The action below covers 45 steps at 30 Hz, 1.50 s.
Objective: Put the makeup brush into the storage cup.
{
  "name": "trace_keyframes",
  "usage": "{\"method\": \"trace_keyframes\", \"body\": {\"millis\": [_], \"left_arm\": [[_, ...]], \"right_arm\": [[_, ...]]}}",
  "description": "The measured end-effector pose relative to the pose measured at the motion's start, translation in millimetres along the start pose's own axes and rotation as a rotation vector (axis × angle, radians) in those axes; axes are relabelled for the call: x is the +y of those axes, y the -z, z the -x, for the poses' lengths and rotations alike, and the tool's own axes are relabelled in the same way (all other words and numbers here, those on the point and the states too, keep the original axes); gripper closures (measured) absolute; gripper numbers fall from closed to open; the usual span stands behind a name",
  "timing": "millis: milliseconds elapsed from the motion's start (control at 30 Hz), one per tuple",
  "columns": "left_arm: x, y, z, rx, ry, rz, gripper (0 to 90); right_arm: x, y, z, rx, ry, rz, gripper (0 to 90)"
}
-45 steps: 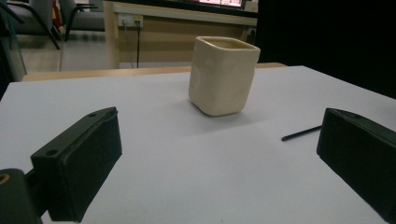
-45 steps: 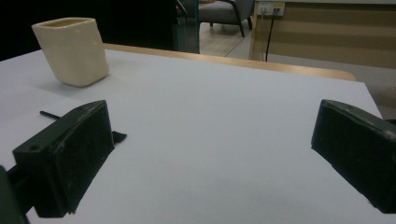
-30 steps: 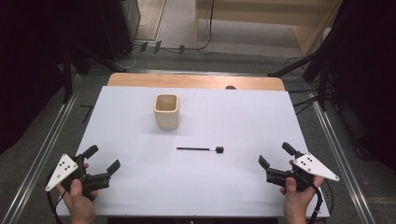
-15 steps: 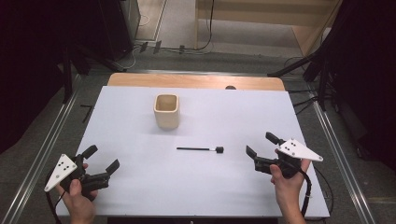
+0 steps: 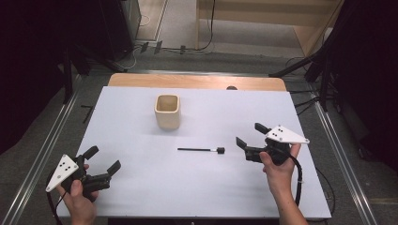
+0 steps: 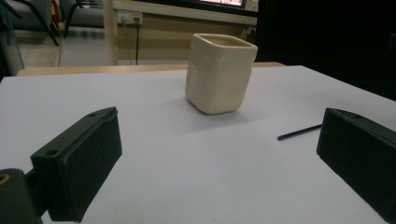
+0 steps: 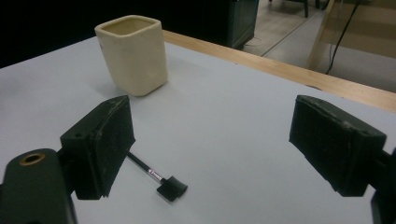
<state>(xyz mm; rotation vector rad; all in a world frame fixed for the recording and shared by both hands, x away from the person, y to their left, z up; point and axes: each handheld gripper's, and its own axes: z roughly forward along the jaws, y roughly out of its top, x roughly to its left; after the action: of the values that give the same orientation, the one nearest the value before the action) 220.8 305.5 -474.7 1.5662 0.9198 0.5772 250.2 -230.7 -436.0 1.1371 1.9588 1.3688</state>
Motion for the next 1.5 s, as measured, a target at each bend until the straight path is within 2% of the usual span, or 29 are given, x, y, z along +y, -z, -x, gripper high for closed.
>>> {"method": "trace_keyframes", "body": {"millis": [200,367,833,1200,1267,1500], "left_arm": [[-0.1,-0.5,0.5,0.001,-0.004,-0.003,0.2],[-0.1,-0.6,0.7,0.001,-0.003,-0.003,0.2],[-0.5,-1.3,0.8,-0.001,-0.006,-0.004,0.2],[-0.1,-0.2,0.3,0.005,-0.008,-0.001,0.2],[-0.1,-0.5,0.4,0.005,-0.007,-0.001,0.2],[0.7,0.4,-0.4,0.004,-0.006,0.004,0.2]], "right_arm": [[9.8,-13.6,-2.7,0.027,0.007,-0.023,14.6],[15.4,-23.4,-5.2,0.027,0.017,-0.042,14.4],[25.5,-51.2,-10.0,0.048,0.065,-0.156,17.4],[30.8,-68.6,-11.3,0.083,0.088,-0.207,18.5],[31.4,-73.3,-11.8,0.101,0.09,-0.233,19.8],[34.0,-86.4,-11.5,0.117,0.122,-0.315,21.4]]}}
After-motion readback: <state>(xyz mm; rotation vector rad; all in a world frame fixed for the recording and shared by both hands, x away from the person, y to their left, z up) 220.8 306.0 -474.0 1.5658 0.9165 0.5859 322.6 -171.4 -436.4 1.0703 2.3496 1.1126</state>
